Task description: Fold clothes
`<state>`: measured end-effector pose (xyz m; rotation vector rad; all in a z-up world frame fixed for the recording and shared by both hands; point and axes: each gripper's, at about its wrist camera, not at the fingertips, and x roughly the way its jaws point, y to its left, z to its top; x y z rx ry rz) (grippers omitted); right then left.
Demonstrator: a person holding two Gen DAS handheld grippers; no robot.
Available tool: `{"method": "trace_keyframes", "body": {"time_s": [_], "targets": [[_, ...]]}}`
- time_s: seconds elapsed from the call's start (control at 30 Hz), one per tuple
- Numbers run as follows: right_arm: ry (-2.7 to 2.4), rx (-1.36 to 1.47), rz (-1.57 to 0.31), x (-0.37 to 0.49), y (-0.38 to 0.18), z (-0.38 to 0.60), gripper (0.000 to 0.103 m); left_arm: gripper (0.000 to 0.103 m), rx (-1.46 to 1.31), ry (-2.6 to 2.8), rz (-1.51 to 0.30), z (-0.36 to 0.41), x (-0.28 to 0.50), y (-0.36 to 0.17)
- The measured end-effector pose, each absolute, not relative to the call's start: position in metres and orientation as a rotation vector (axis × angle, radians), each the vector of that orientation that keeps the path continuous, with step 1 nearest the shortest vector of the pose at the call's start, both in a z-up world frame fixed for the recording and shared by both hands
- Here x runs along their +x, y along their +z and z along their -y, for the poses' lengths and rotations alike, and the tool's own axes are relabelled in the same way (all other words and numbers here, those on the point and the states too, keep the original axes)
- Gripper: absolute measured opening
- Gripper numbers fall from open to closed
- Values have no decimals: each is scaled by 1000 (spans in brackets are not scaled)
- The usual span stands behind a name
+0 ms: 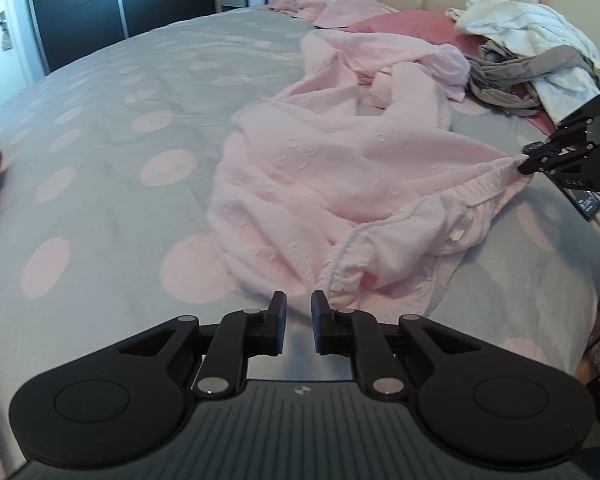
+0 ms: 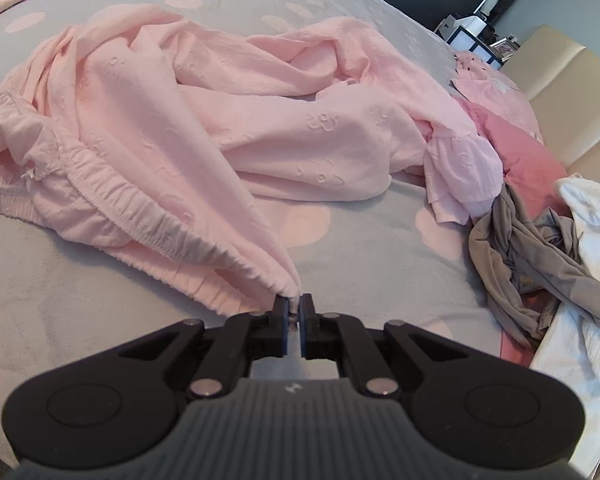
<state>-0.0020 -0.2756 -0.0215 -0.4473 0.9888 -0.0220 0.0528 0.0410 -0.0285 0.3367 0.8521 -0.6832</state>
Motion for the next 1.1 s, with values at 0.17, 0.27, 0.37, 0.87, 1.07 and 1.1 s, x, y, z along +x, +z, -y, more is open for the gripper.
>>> {"method": "trace_keyframes", "body": {"time_s": [0.17,0.27,0.37,0.87,1.07,1.1], "targets": [[61,-442,-924,-11,-2,266,24,10,365,-777,-848,-21,48,-31],[154,-431,-867,-18,12,253,24,10,387,-825,-853,-9,45,-34],[254,-442,-812,-22,20,236,24,10,407,-832,-872,-3,47,-40],[532,-397,-906,37,-11,201,23,10,474,-851,-925,1,52,-57],[591,-408,-946,48,-26,193,24,10,472,-843,-948,3,56,-58],[588,-411,-952,50,-29,193,25,10,472,-842,-950,3,57,-58]]}}
